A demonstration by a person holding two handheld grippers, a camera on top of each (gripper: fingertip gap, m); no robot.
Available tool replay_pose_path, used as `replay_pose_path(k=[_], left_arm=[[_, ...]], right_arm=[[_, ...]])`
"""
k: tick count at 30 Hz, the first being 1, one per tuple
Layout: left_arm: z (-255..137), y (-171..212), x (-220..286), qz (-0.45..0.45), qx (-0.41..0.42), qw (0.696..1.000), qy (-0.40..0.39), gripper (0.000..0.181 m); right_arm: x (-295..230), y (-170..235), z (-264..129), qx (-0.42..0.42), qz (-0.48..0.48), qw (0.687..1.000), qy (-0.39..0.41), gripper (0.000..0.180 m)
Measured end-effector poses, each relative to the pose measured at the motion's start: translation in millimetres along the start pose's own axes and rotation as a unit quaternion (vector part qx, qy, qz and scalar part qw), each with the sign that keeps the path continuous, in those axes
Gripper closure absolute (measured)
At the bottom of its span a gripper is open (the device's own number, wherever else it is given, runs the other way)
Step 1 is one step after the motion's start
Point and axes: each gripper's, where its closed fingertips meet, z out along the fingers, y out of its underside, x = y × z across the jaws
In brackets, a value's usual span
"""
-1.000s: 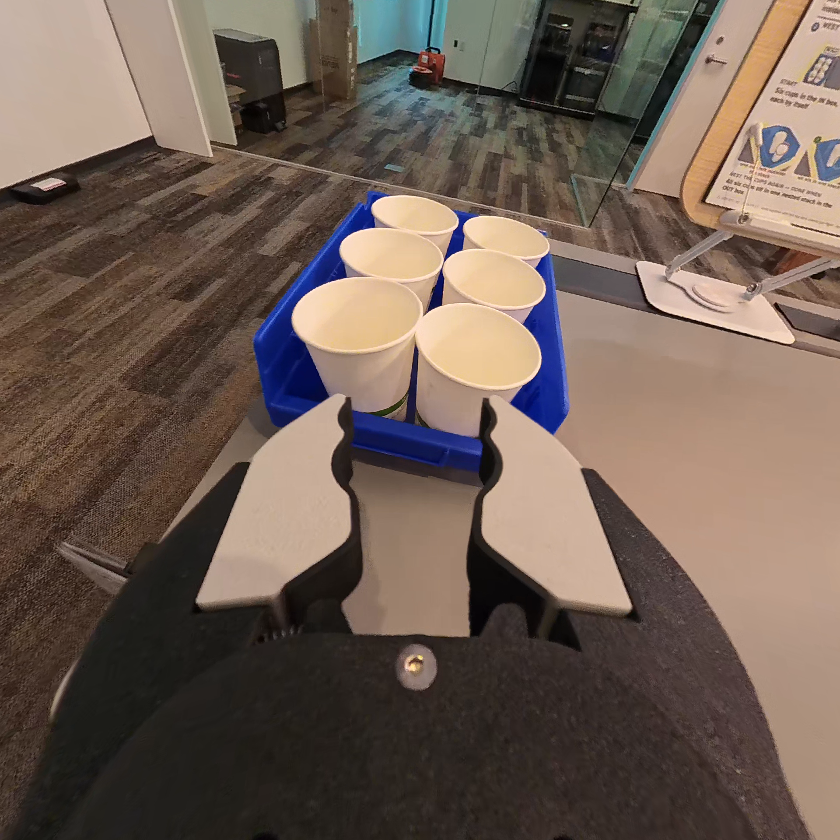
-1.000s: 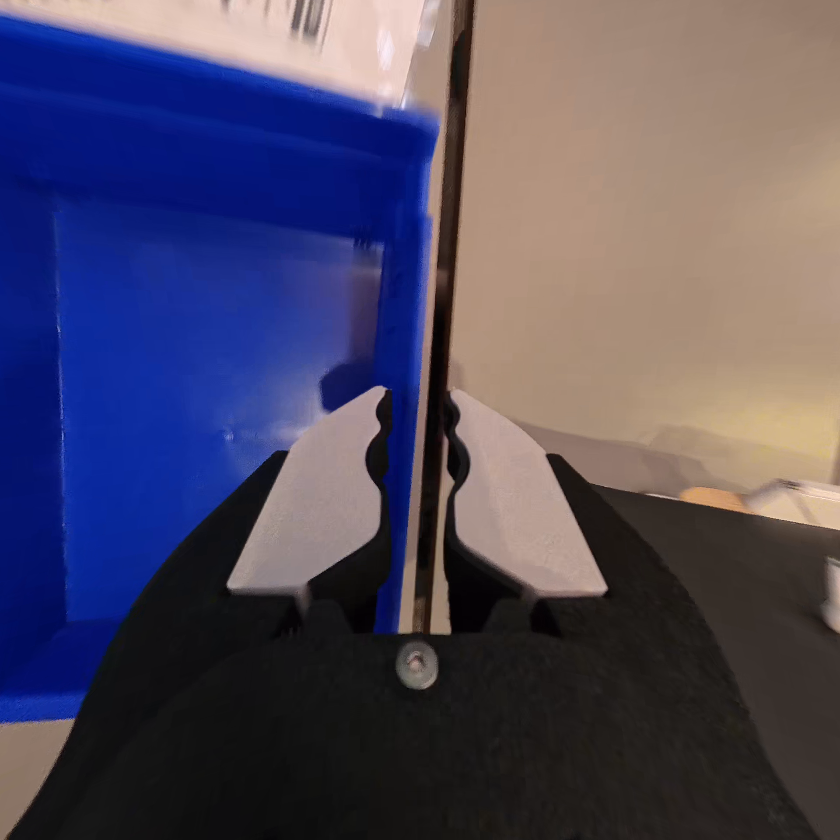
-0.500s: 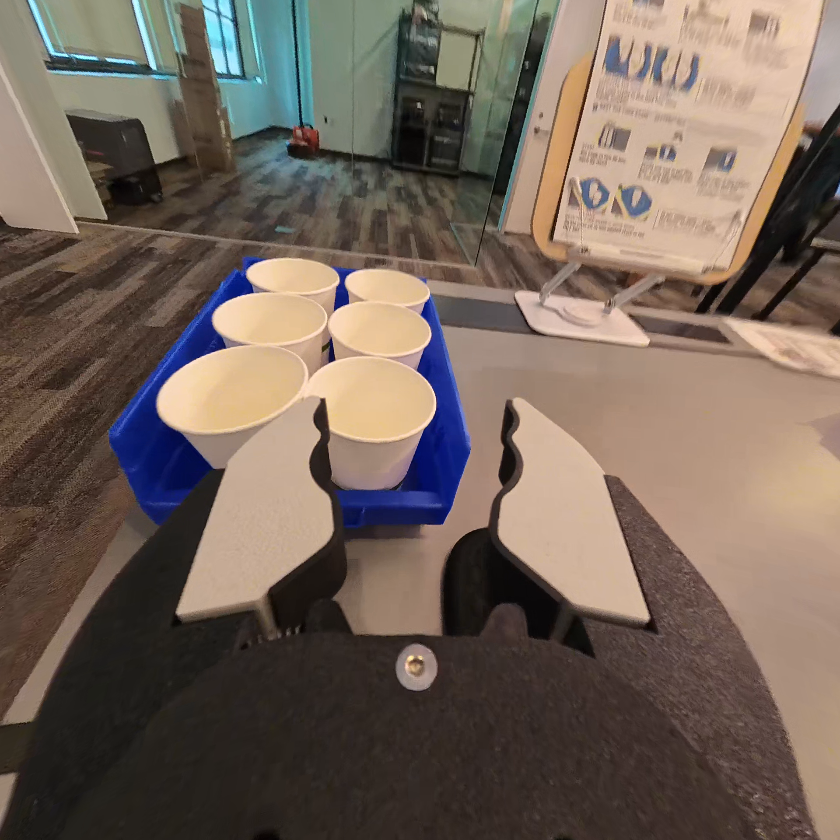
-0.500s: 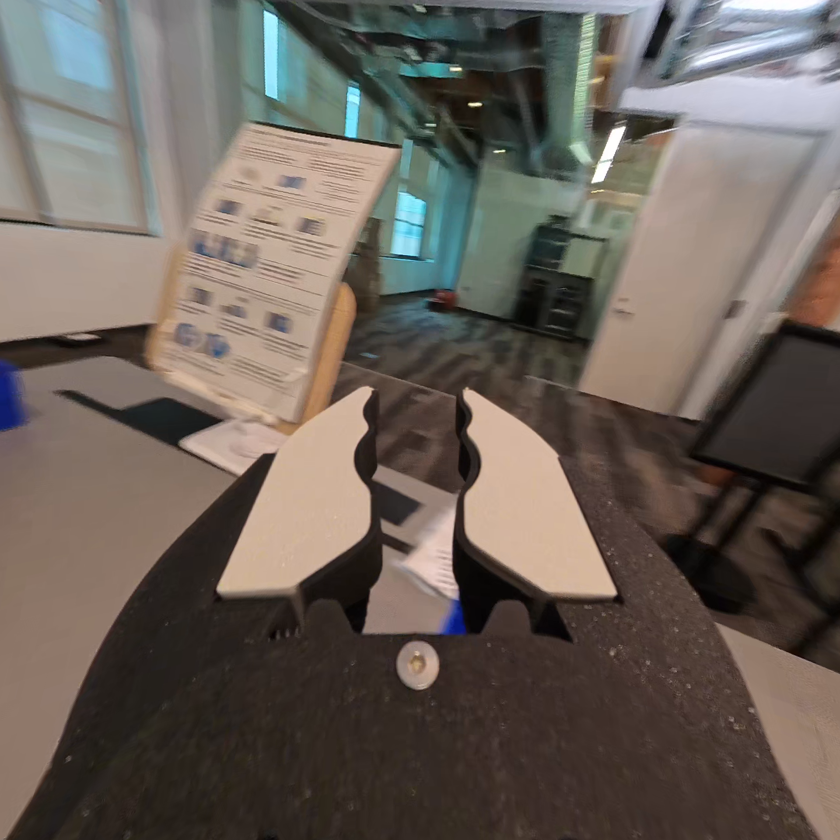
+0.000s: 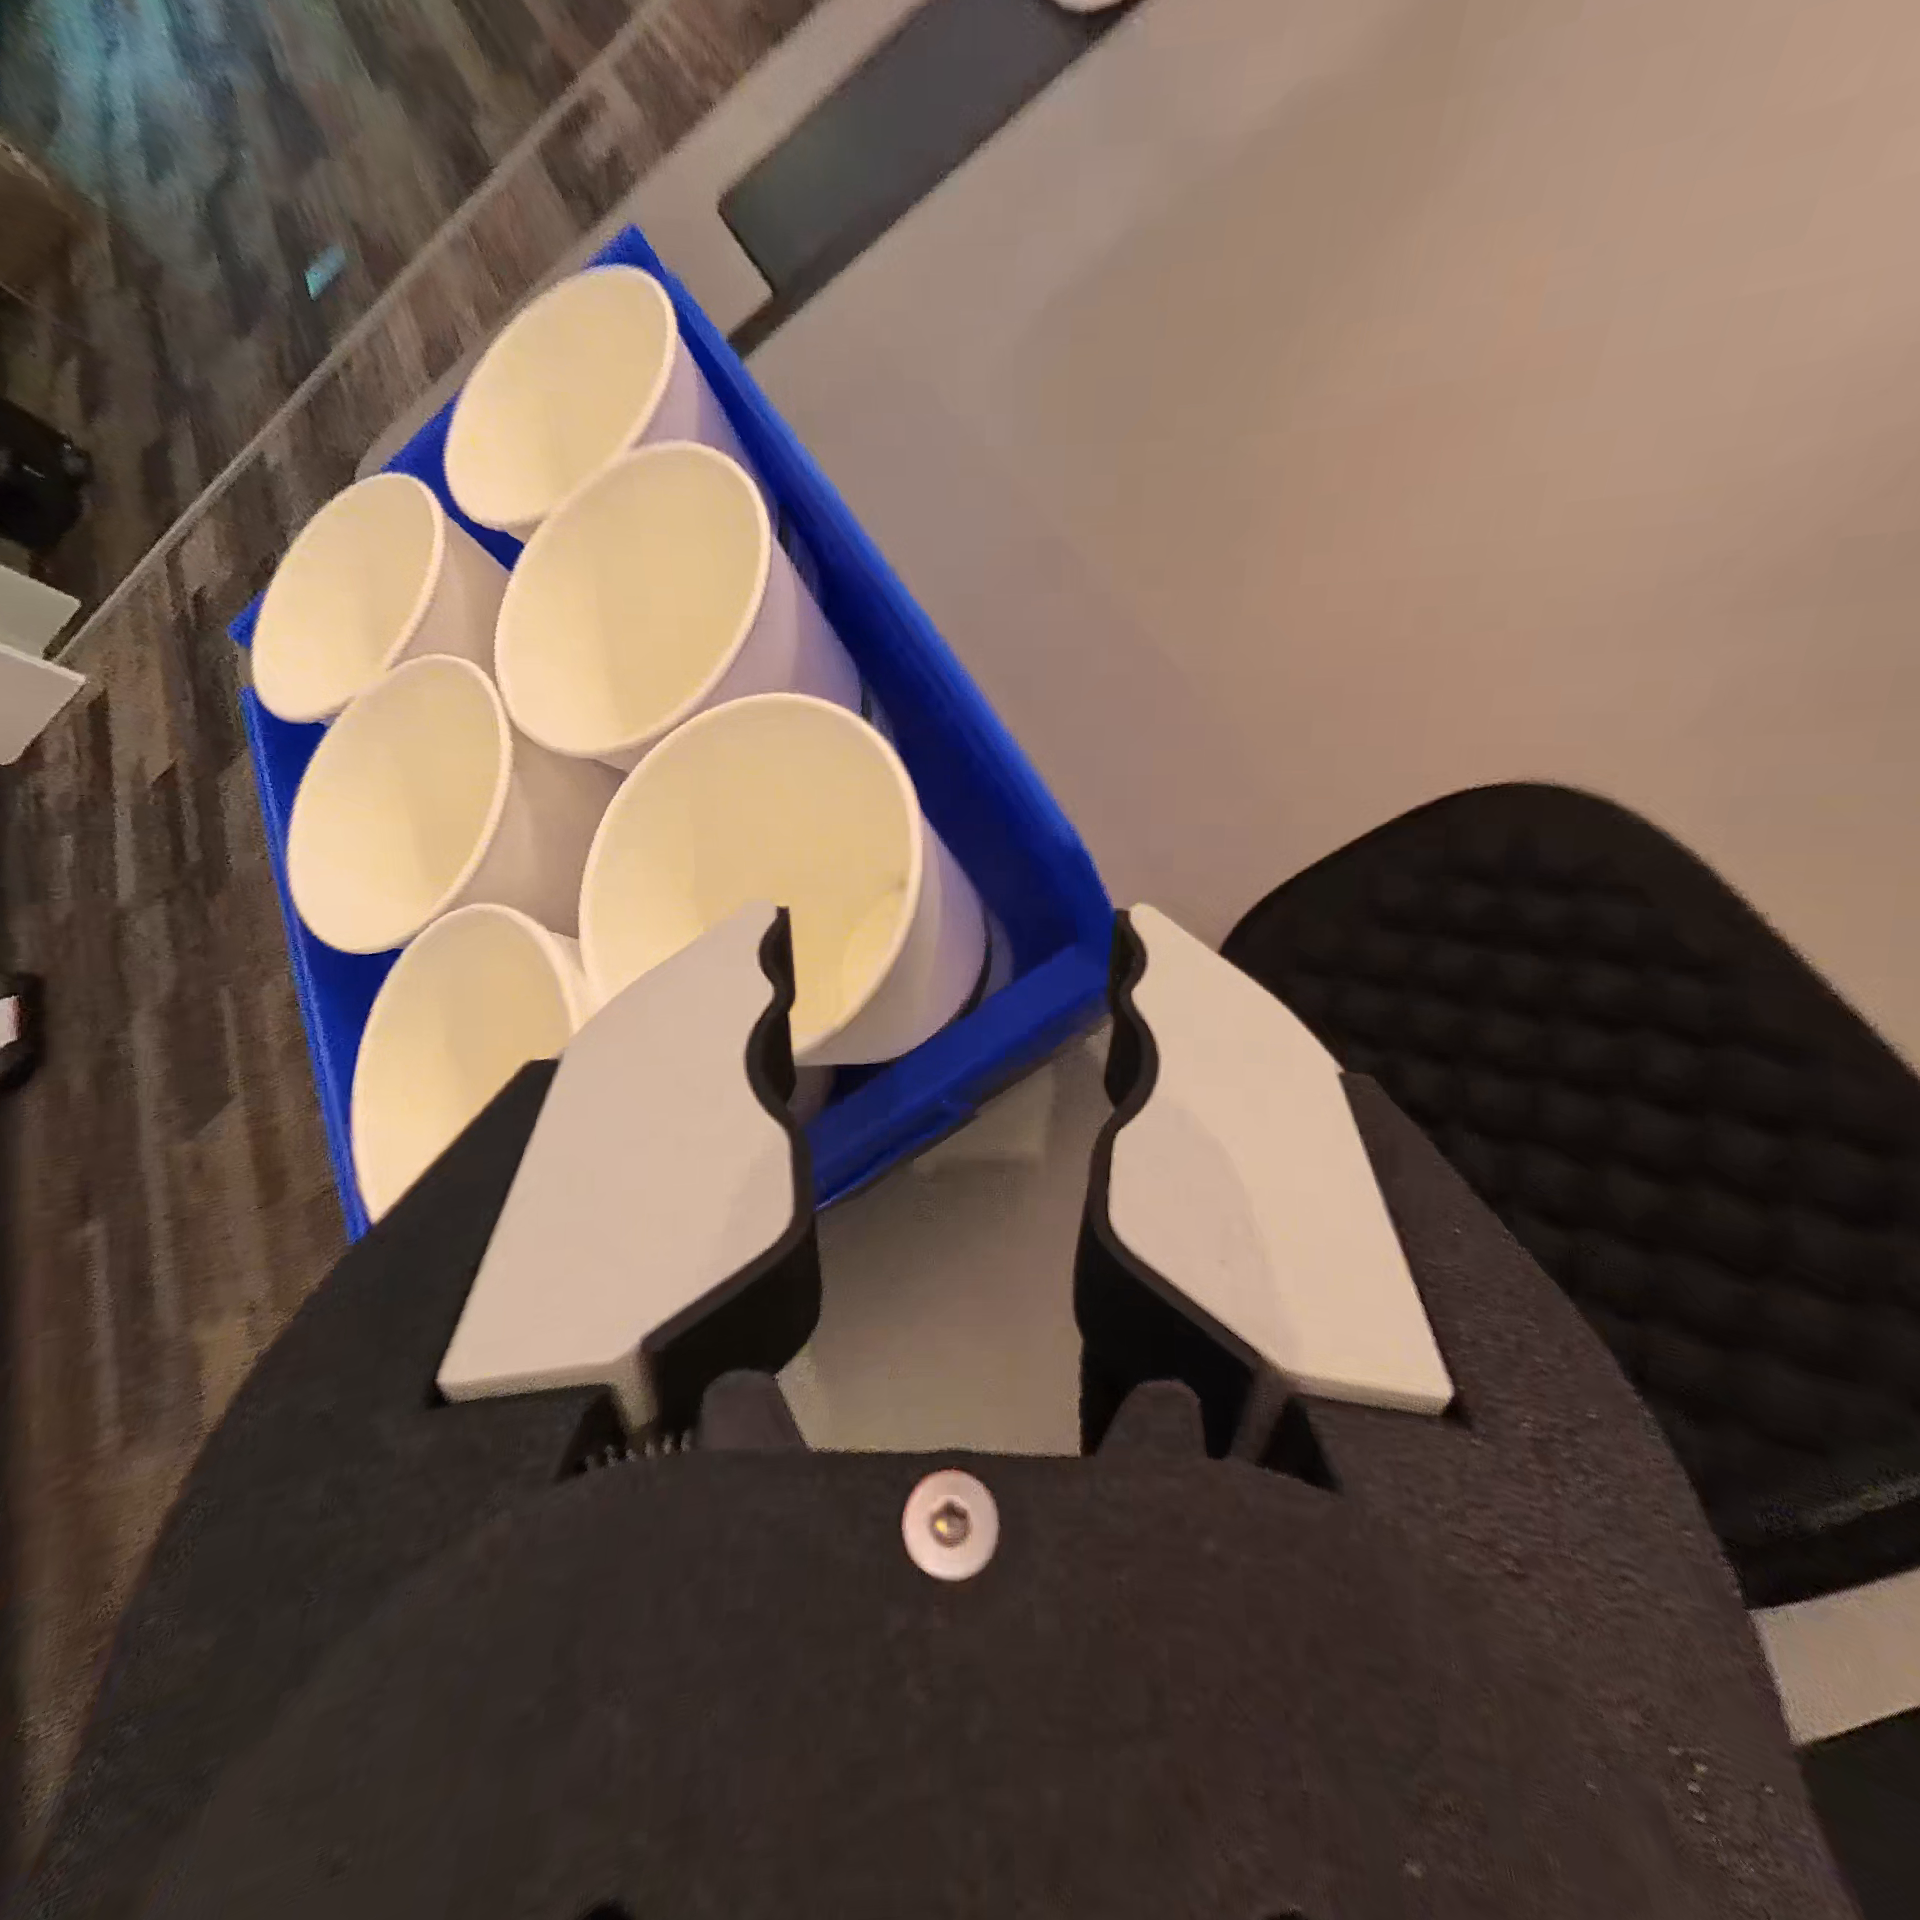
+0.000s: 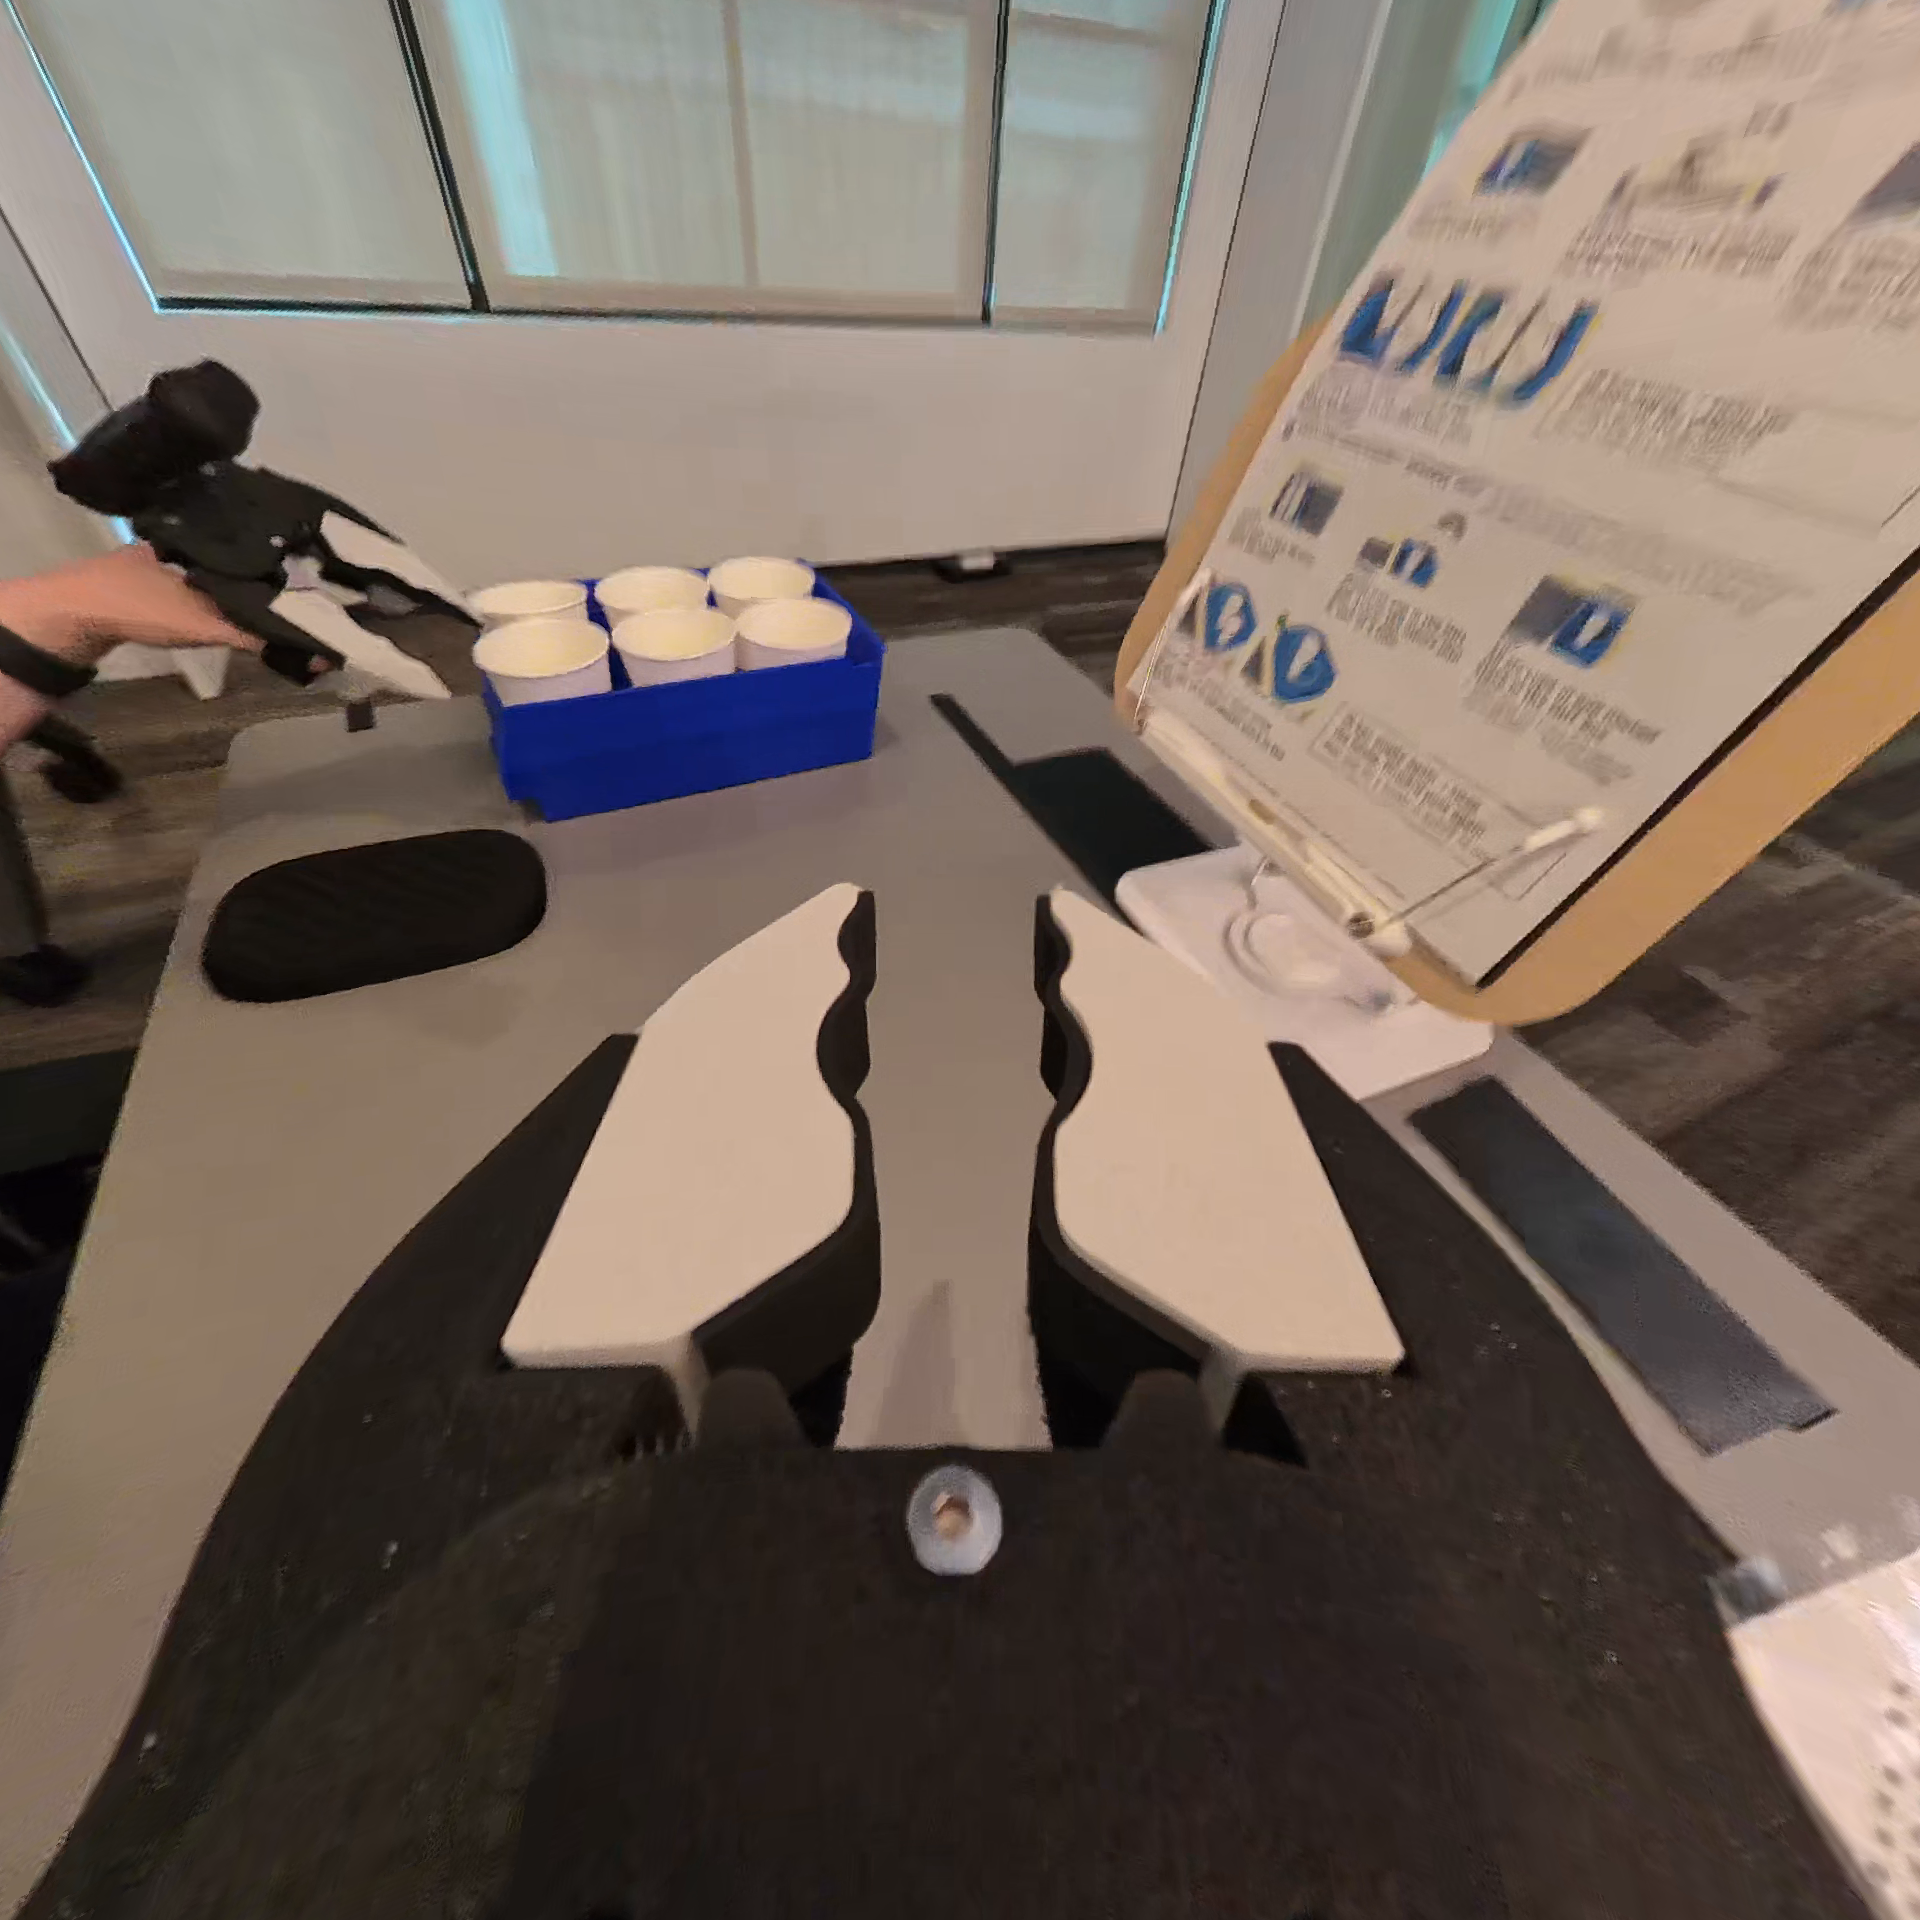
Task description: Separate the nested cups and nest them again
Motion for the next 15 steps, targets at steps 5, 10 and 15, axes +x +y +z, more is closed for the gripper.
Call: replay_pose_path(k=[5,10,15], left_arm=[[16.2,3.9,-8.4,0.027,-0.028,0.999,0.034,0.139],[34.1,20.8,-7.3,0.034,-0.084,0.994,0.069,0.143],[39.3,21.8,-13.6,0.042,-0.090,0.993,0.056,0.148]], right_arm=[[13.3,29.7,7.0,-0.049,0.056,0.997,-0.002,0.153],[17.5,36.0,2.0,-0.060,0.062,0.996,0.007,0.154],[20.3,40.6,-3.7,-0.064,0.073,0.995,0.006,0.154]])
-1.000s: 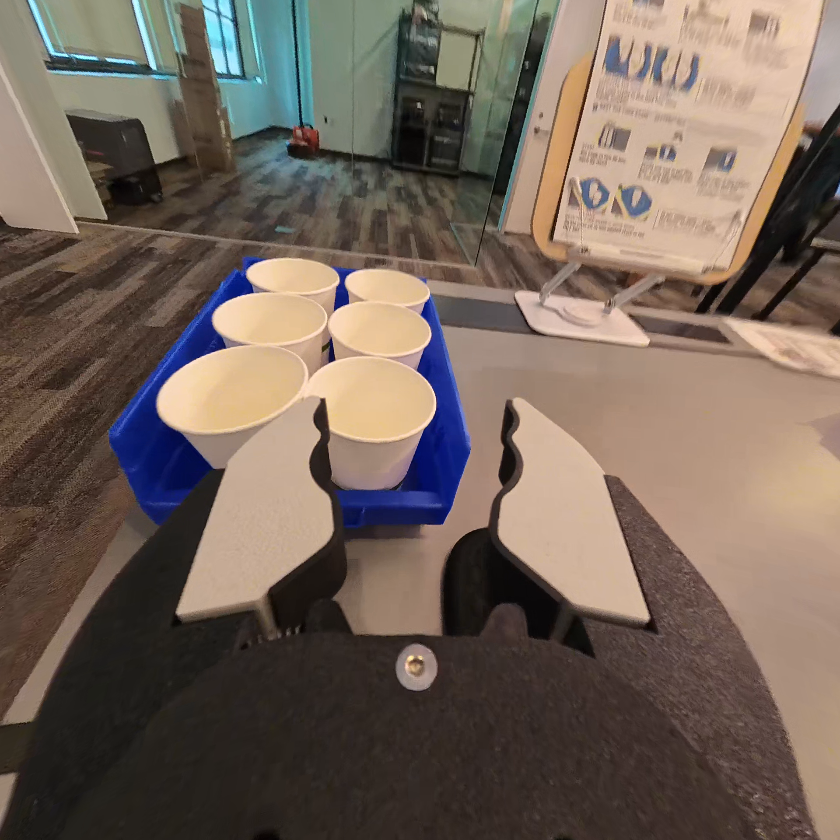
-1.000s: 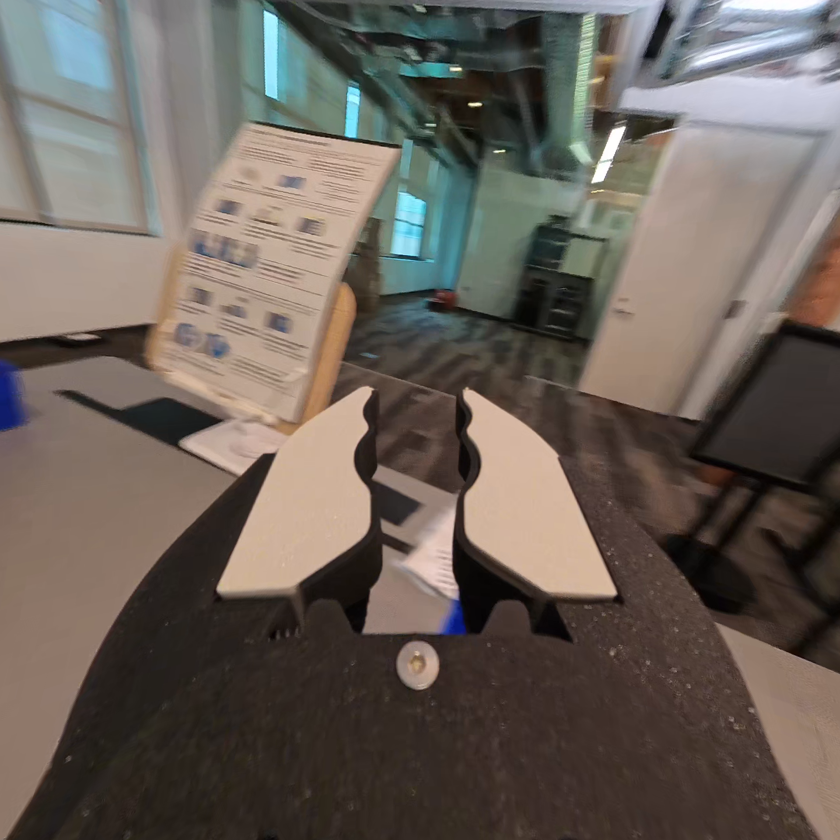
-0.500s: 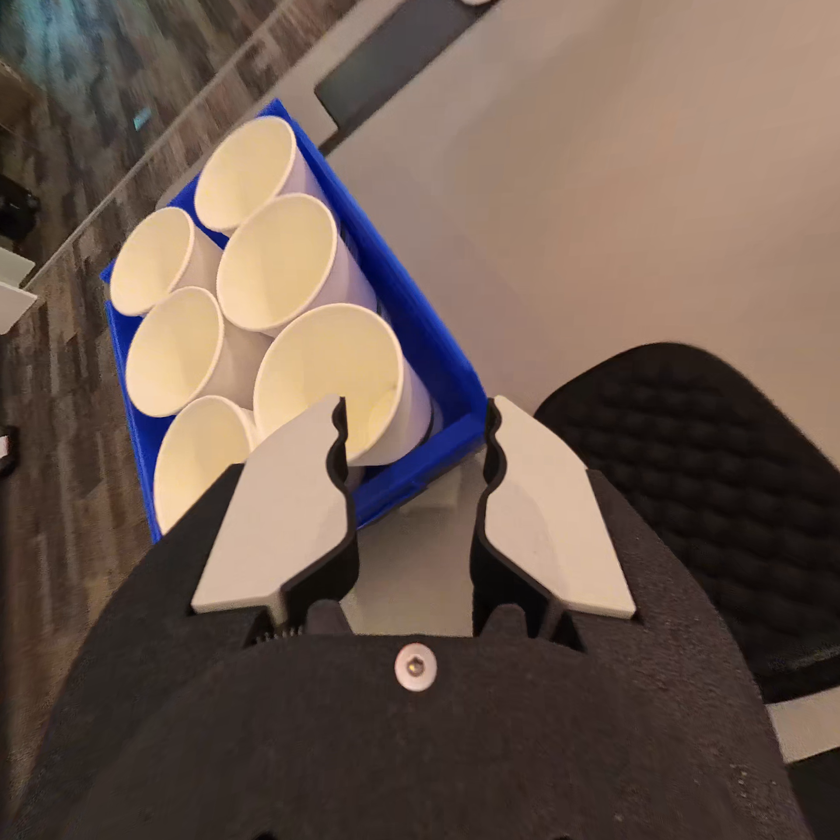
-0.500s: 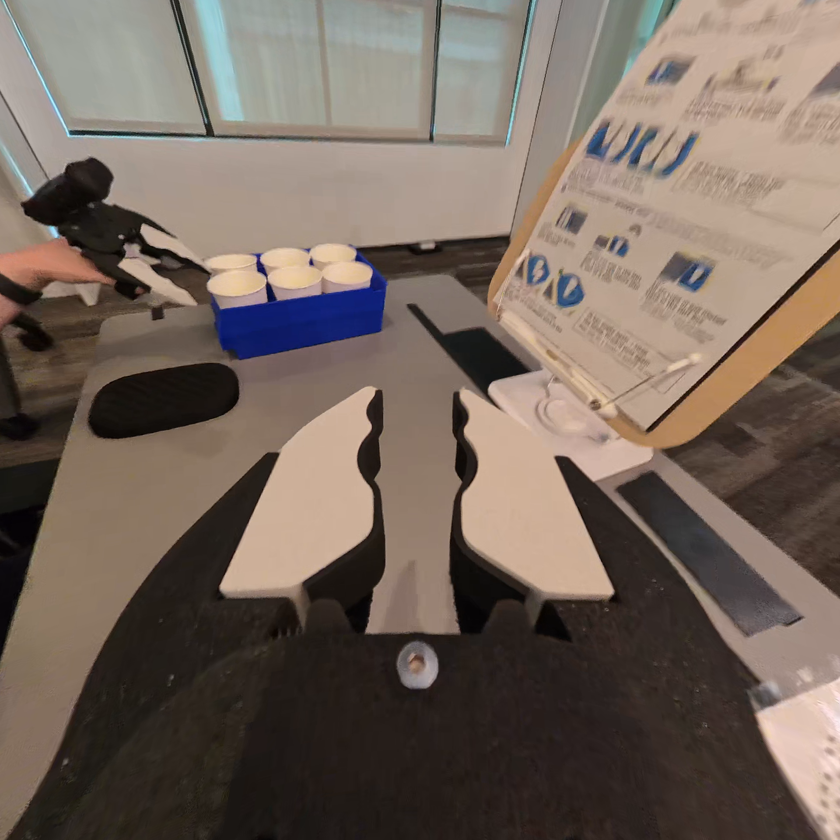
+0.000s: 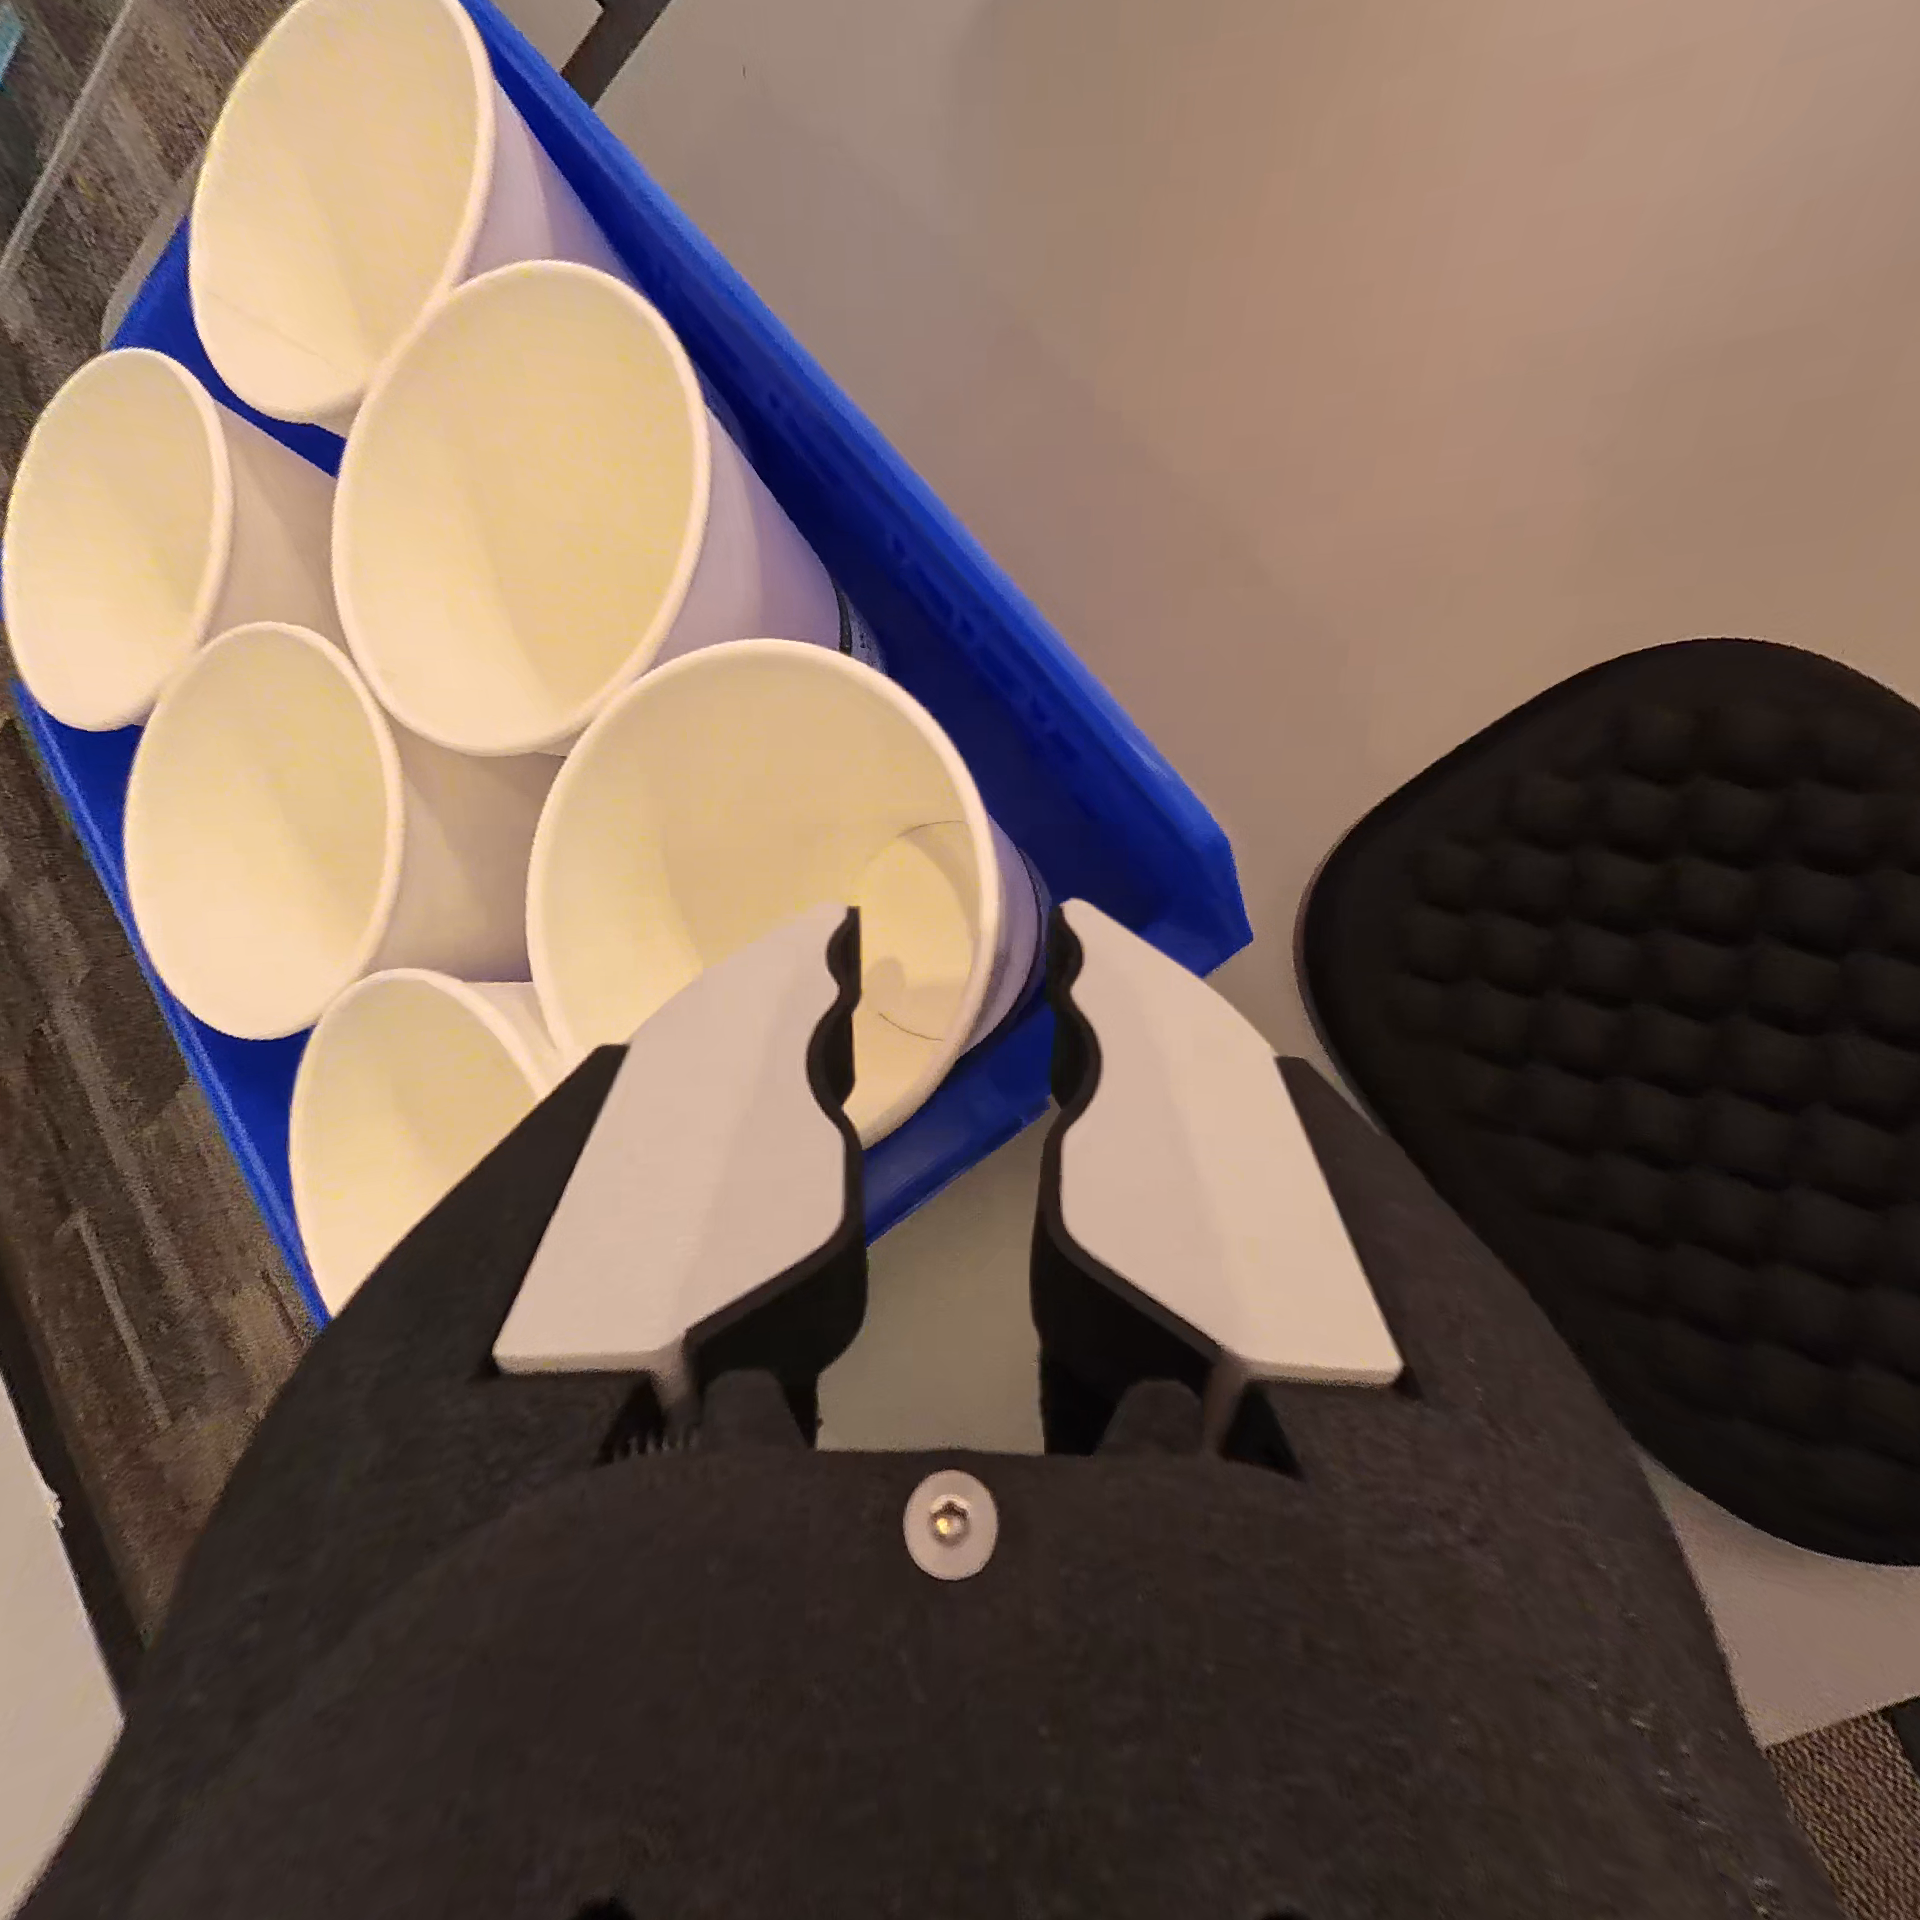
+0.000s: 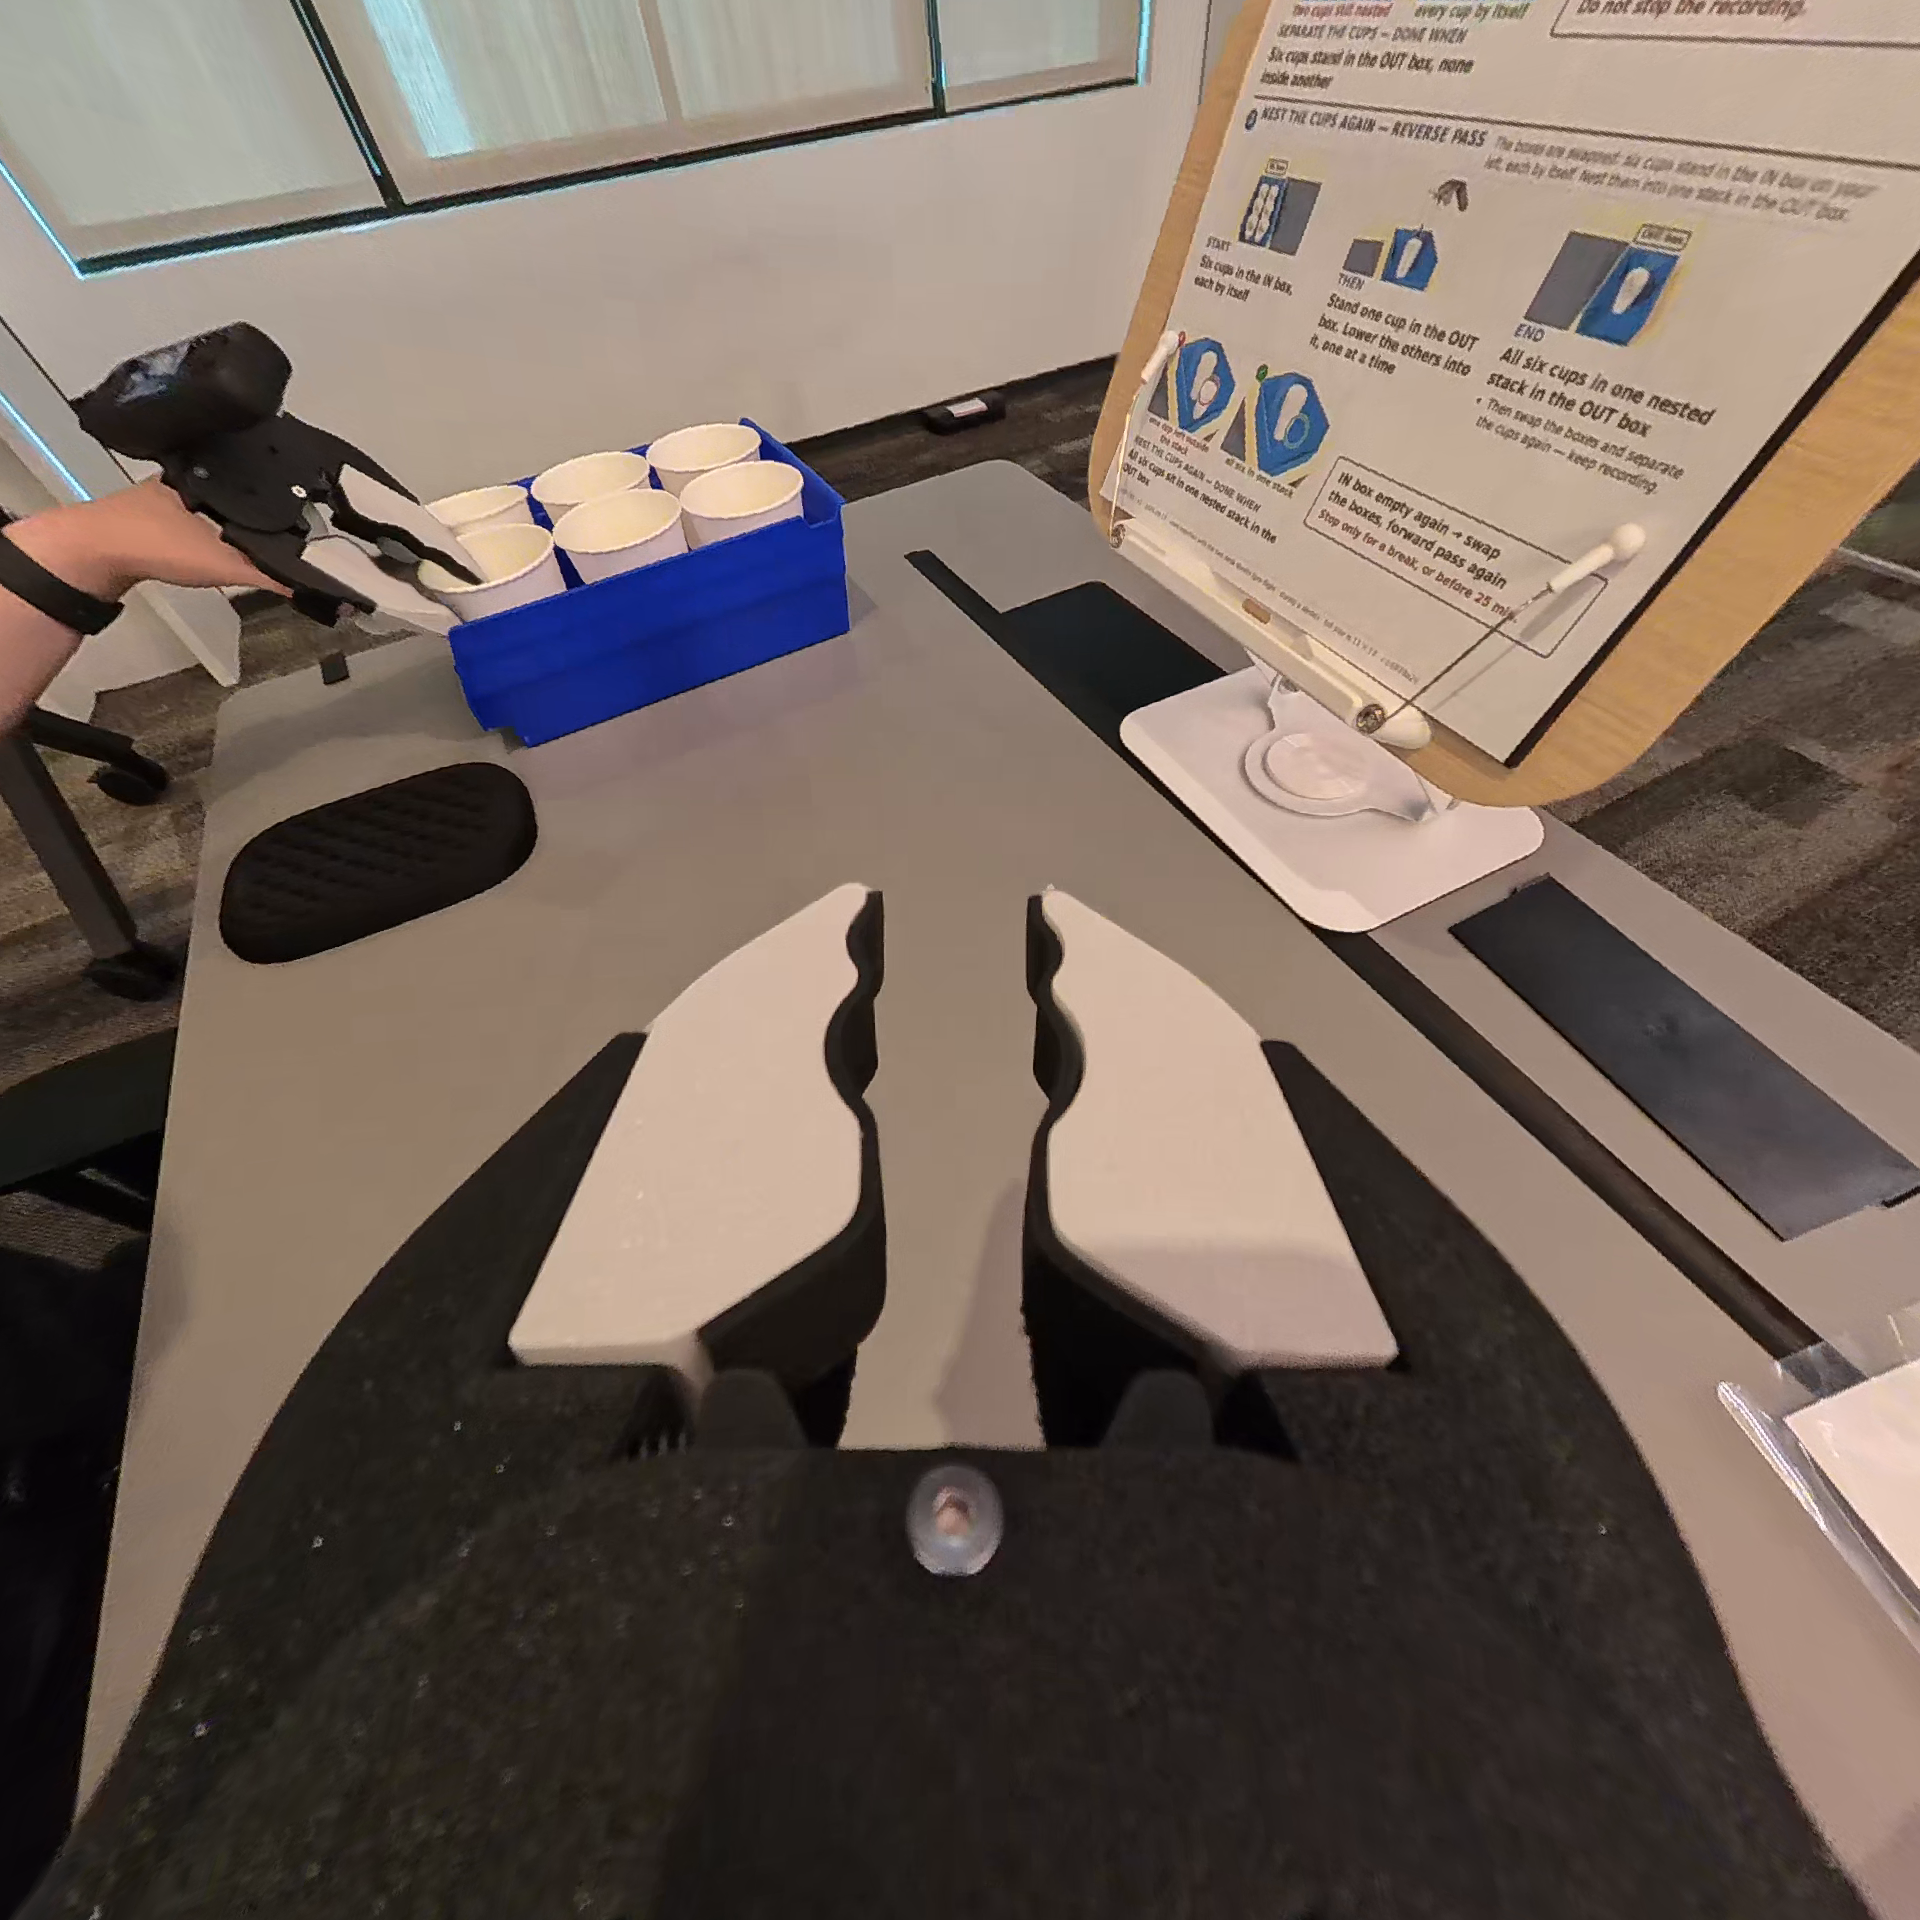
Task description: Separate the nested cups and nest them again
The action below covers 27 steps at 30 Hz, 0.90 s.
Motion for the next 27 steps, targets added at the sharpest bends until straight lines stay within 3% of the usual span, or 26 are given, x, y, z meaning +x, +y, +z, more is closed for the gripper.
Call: replay_pose_path(k=[10,19,27], left_arm=[[-3.4,0.1,5.0,0.017,-0.023,0.999,0.027,0.179],[-5.2,-0.6,11.2,0.015,-0.049,0.998,0.048,0.179],[-2.1,14.5,6.6,0.013,-0.203,0.974,0.097,0.161]], right_arm=[[6.1,6.4,0.1,-0.008,0.010,1.000,0.006,0.155],[10.1,10.7,-0.5,-0.013,0.017,1.000,0.007,0.155],[11.1,15.4,-0.9,-0.021,0.024,0.999,0.004,0.155]])
